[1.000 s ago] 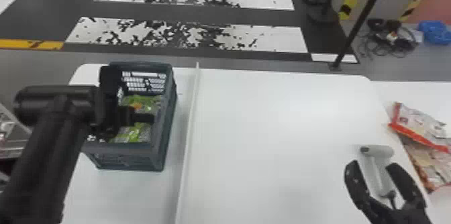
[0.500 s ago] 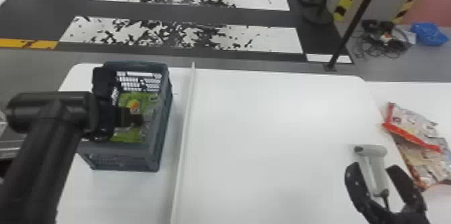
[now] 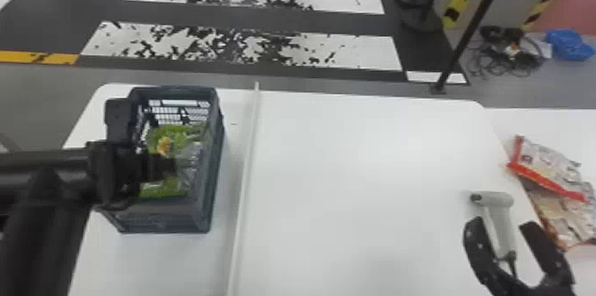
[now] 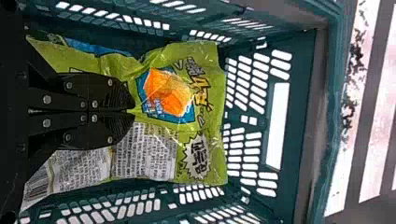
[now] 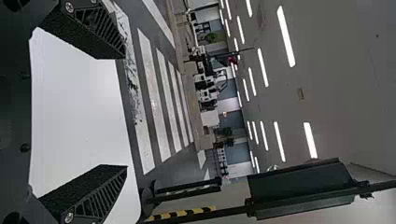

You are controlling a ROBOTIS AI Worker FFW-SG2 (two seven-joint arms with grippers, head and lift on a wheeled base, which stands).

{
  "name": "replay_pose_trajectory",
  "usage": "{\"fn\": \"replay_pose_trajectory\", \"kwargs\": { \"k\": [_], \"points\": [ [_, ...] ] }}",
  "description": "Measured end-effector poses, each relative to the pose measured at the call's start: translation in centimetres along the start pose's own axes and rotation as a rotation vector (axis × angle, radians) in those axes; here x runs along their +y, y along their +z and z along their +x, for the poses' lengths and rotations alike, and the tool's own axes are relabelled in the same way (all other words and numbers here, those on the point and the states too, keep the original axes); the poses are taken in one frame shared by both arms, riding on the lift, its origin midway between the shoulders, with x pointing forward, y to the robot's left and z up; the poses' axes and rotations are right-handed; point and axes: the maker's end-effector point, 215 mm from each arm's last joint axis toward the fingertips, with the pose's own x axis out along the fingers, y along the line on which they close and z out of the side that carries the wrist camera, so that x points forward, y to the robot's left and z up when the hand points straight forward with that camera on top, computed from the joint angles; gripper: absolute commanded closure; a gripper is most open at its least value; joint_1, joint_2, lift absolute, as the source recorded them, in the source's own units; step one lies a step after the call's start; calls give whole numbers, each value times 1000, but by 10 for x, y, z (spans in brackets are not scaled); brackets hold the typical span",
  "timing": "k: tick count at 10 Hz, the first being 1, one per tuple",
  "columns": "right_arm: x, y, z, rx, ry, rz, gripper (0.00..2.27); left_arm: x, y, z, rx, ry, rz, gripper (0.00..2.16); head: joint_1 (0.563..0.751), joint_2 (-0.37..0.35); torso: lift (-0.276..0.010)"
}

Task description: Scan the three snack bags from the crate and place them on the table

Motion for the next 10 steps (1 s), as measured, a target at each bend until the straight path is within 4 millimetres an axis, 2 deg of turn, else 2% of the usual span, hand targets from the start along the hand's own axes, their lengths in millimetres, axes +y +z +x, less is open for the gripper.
{"fn": "replay_pose_trajectory", "kwargs": {
  "k": [6, 10],
  "points": [
    [-3, 9, -7, -16, -2, 1, 87, -8, 12, -41, -96, 14, 38, 2125, 695, -61, -37],
    [-4, 13, -10, -22, 6, 14, 87, -8, 22, -82, -154, 47, 63, 2128, 695, -60, -37]
  ]
}}
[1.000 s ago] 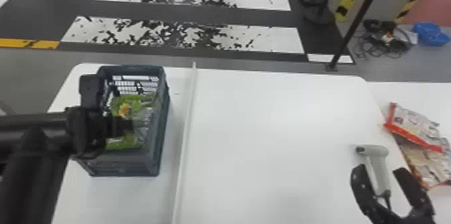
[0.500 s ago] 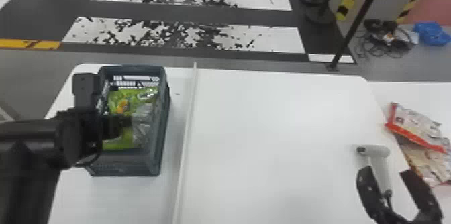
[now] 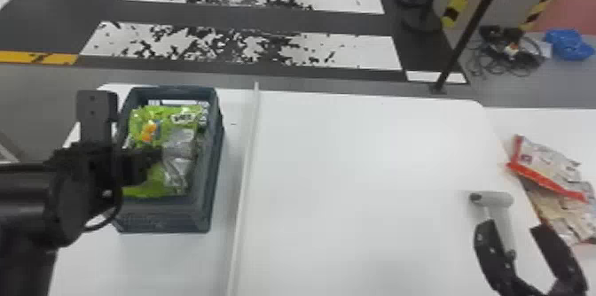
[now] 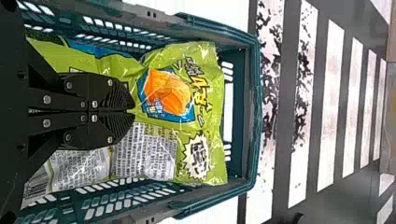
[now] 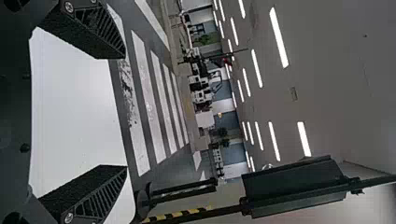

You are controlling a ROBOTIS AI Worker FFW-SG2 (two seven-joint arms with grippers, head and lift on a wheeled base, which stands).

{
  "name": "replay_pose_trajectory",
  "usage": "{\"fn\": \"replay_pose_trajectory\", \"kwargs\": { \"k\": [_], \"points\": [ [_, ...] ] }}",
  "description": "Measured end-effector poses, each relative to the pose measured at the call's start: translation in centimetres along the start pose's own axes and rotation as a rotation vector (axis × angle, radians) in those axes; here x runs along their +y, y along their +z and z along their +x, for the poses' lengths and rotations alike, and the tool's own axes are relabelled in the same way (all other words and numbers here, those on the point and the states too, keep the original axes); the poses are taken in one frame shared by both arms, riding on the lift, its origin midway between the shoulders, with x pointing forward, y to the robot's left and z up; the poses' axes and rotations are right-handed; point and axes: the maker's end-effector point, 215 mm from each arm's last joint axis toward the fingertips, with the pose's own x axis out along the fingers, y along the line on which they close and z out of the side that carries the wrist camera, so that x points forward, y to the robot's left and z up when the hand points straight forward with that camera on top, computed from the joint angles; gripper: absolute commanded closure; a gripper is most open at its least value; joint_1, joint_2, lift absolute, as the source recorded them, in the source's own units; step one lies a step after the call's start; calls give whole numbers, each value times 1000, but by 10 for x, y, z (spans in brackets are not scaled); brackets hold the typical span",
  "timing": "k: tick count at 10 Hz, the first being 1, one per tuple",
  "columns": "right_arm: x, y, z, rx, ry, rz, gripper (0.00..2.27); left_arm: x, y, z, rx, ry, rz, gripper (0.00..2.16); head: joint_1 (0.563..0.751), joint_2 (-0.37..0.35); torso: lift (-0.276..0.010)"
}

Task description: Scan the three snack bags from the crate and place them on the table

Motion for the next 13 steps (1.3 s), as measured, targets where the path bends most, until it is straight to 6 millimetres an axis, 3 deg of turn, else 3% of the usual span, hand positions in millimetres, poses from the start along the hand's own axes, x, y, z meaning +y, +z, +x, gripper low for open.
{"fn": "replay_pose_trajectory", "kwargs": {
  "k": [4, 8, 10, 13],
  "points": [
    [-1, 7, -2, -21, 6, -4, 87, 6, 22, -34, -98, 31, 12, 2125, 695, -53, -37],
    [-3, 17, -7, -61, 8, -7, 87, -6, 31, -48, -151, 21, 33, 2128, 695, -74, -37],
    [-5, 20, -8, -72, 5, -11, 87, -18, 51, -77, -231, 21, 58, 2125, 695, -94, -37],
    [-9, 26, -10, -92, -2, -21, 87, -61, 89, -136, -394, -91, 91, 2125, 695, -159, -37]
  ]
}}
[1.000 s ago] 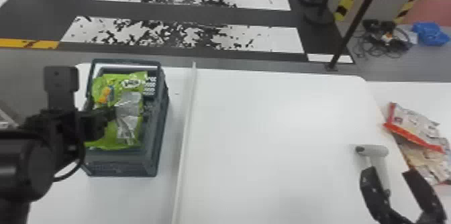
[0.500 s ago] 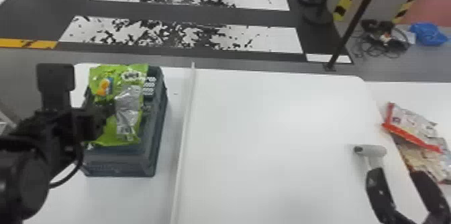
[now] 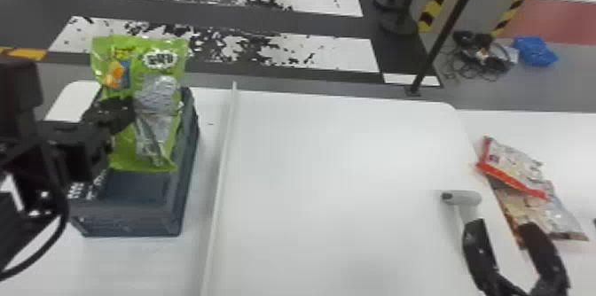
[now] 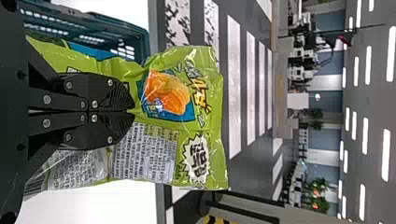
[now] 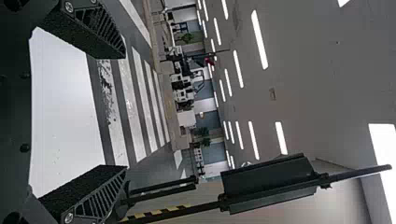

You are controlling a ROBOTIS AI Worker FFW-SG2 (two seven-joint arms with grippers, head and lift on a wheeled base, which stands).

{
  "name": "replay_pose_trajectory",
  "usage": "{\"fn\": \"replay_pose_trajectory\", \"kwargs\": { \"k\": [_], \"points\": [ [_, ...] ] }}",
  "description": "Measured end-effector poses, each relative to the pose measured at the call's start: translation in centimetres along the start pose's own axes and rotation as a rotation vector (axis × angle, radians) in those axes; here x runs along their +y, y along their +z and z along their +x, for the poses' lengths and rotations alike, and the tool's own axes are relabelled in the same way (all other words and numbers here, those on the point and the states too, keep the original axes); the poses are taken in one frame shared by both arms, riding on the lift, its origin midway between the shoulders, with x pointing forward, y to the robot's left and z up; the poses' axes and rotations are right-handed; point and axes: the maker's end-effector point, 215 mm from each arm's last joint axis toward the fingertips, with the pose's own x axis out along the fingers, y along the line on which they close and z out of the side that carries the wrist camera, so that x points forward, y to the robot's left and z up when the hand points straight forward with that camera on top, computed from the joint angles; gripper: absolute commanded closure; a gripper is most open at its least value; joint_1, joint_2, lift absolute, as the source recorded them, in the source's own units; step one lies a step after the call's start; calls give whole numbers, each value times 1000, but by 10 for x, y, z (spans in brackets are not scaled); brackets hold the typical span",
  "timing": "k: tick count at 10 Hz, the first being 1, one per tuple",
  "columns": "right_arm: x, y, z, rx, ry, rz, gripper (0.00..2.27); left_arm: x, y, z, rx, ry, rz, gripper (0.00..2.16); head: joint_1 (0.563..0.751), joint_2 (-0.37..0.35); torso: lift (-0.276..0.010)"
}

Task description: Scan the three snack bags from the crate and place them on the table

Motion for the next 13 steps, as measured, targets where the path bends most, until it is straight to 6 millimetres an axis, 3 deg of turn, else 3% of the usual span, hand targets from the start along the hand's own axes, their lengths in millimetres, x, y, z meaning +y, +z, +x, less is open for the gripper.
{"fn": "replay_pose_trajectory", "kwargs": {
  "k": [2, 4, 6, 9, 13],
  "points": [
    [0, 12, -3, -30, -3, -7, 87, -45, 12, -8, -34, -109, -13, 2125, 695, -236, -37],
    [0, 22, -5, -49, -9, -10, 87, -112, 5, -6, -34, -231, -5, 2125, 695, -327, -37],
    [1, 33, -7, -65, -14, -12, 87, -194, -15, 8, -50, -359, 49, 2125, 695, -350, -37],
    [-2, 45, -11, -91, -23, -23, 87, -290, -81, 28, 1, -534, 76, 2125, 695, -350, -37],
    [-8, 55, -10, -118, -35, -20, 87, -412, -189, 11, 124, -762, 158, 2125, 695, -350, -37]
  ]
}}
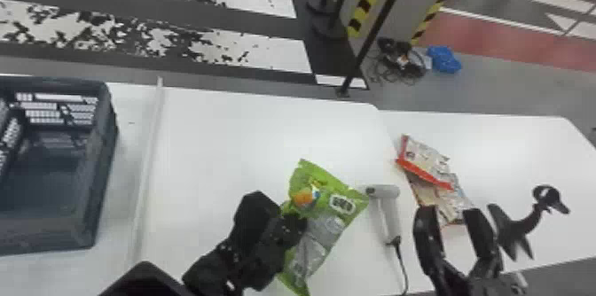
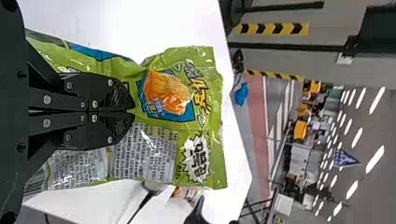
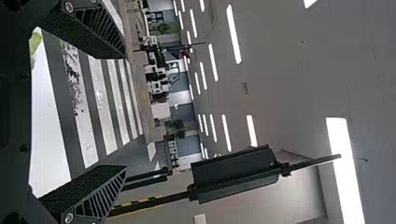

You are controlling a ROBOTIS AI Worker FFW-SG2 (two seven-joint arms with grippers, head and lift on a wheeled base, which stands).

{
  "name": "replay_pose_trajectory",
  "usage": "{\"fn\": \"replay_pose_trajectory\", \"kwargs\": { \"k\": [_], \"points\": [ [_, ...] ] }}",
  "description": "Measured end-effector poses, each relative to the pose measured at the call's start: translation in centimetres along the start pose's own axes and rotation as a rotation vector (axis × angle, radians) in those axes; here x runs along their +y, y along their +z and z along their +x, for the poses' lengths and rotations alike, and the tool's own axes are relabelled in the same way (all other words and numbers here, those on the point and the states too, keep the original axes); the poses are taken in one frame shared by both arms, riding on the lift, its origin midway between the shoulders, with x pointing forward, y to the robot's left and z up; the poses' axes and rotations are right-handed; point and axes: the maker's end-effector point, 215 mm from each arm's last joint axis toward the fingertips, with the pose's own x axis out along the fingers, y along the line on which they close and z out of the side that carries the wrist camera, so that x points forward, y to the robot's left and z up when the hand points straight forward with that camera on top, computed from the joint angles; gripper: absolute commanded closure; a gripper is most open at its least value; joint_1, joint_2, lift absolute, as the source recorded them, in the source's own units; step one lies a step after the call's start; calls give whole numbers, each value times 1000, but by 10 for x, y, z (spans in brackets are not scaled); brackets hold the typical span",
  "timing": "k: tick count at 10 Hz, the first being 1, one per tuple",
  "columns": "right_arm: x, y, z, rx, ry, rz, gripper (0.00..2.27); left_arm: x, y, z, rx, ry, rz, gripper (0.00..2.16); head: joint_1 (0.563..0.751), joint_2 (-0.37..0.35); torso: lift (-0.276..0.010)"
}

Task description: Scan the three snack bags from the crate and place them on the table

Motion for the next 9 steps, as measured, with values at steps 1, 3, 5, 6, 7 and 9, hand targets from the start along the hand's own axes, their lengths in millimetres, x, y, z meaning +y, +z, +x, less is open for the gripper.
{"fn": "replay_pose_trajectory", "kwargs": {
  "k": [1, 3, 5, 6, 7, 9],
  "points": [
    [-3, 2, -1, -6, 0, 2, 87, -18, -10, 17, 13, -40, 21, 2121, 695, -350, -37],
    [-12, 3, -6, -11, -10, 4, 87, -22, -41, 34, 67, -53, 74, 1504, 695, -350, -37],
    [-24, 2, -10, -8, -25, 0, 87, -8, -43, 39, 56, -11, 83, -1, 695, -350, -37],
    [-28, 3, -10, -8, -28, -1, 87, 0, -42, 40, 52, 15, 88, 29, 695, -350, -37],
    [-31, 3, -11, -7, -33, -2, 87, 7, -39, 41, 49, 40, 94, 66, 695, -350, -37],
    [-34, 1, -12, -5, -38, -4, 87, 16, -13, 39, -15, 92, 113, 66, 695, -350, -37]
  ]
}}
